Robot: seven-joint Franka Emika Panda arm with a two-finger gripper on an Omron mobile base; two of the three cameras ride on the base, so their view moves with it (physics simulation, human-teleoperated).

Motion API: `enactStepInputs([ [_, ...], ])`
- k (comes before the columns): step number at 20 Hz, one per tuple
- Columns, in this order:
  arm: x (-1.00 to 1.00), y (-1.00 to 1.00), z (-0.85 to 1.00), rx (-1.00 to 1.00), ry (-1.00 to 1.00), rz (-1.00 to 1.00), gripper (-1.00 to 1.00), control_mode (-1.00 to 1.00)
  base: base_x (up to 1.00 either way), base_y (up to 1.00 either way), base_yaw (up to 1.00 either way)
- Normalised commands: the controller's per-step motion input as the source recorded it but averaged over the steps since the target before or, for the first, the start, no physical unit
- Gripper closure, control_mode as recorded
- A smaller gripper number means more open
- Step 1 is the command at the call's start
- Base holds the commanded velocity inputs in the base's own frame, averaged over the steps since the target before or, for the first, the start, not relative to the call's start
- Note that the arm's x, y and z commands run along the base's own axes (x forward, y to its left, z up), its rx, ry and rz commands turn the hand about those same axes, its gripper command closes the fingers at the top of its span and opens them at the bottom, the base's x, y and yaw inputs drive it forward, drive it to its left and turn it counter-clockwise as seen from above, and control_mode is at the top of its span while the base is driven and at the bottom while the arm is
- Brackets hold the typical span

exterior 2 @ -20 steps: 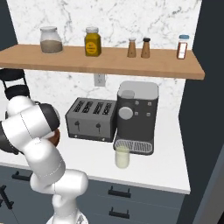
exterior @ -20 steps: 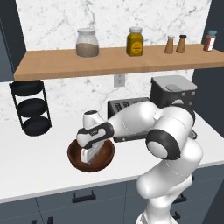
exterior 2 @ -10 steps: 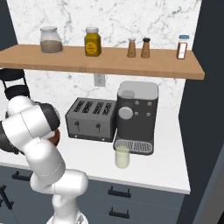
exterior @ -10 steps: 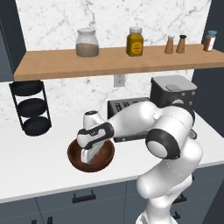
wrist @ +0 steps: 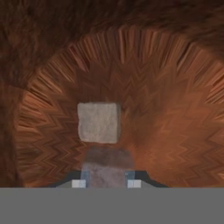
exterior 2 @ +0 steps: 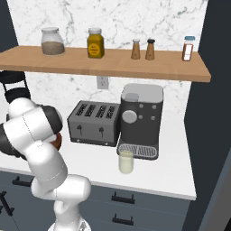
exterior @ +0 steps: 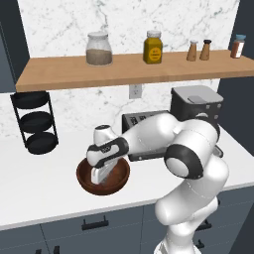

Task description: Grab a lemon wedge from the fridge and one ice cube from the ice bowl, and put them in the glass of lemonade.

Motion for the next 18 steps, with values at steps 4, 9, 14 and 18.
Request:
enactStepInputs([
  [4, -0.01, 0.0, 0.0, 0.0, 0.05, 0.0, 1.0, -1.0, 0.0, 0.0, 0.0],
  [9, -0.08, -0.01, 0.01, 0.0, 0.0, 0.0, 1.0, -1.0, 0.0, 0.0, 0.0],
  [14, -0.6, -0.16, 0.43, 0.0, -0.03, 0.0, 1.0, -1.0, 0.0, 0.0, 0.0],
  [18, -0.42, -0.14, 0.86, 0.0, -0.01, 0.0, 1.0, -1.0, 0.0, 0.0, 0.0],
])
